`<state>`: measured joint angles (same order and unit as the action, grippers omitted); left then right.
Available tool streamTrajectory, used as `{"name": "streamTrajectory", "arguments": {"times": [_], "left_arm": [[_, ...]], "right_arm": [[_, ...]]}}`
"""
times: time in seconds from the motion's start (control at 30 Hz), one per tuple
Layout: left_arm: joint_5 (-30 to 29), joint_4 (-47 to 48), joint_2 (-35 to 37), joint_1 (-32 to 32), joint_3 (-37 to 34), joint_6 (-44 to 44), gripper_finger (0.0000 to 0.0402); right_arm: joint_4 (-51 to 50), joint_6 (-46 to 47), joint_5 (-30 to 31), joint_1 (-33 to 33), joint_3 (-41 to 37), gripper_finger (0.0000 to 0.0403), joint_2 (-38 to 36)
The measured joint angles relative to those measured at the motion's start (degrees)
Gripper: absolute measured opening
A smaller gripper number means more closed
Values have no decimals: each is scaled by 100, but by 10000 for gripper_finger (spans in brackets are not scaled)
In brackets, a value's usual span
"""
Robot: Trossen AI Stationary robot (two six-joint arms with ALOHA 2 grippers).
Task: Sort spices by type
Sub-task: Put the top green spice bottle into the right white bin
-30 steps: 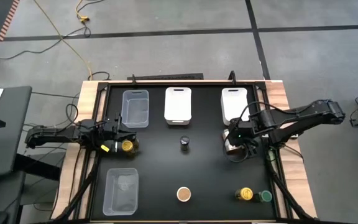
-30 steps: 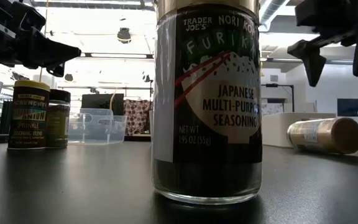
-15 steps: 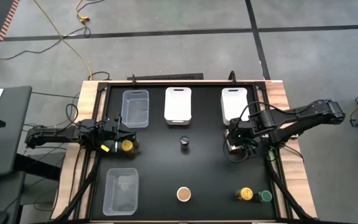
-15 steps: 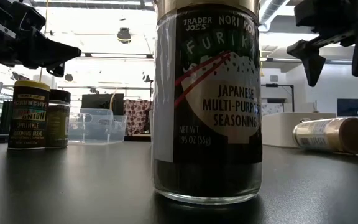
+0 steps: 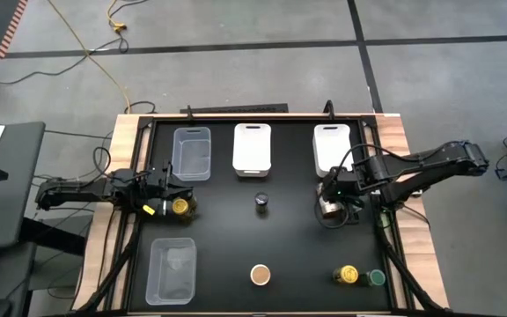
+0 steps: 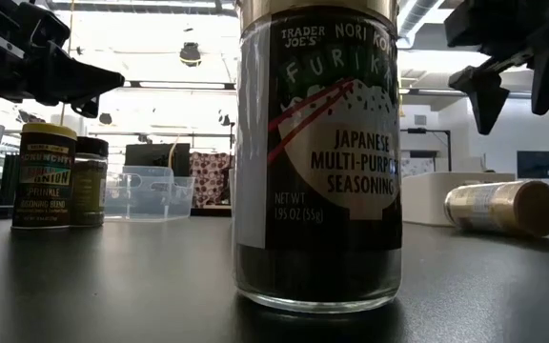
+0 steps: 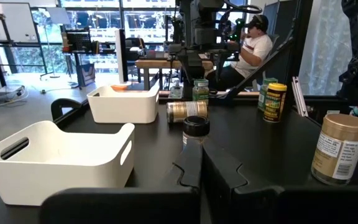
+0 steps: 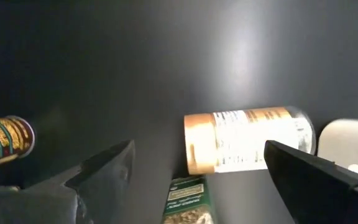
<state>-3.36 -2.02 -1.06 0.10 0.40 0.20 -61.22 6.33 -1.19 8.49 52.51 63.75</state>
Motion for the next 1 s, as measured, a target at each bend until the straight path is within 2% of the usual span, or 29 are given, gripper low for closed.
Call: {"name": "streamTrajectory", "arguments": {"times": [0.2, 0.53, 0.7, 1.0], "left_arm": [[0, 0, 0, -1, 0, -1, 0], [0, 0, -1, -2, 0, 0, 0], [0, 0, 0, -1, 0, 0, 0], [0, 0, -2, -1, 0, -1, 0]], "right_arm": [[-298, 1130, 4, 0, 0, 384, 0], [-1018, 3528, 23, -47, 0, 384, 0], [-1098, 4311, 255, -179, 0, 384, 0], [-1534, 5691, 264, -350, 0, 384, 0]]}}
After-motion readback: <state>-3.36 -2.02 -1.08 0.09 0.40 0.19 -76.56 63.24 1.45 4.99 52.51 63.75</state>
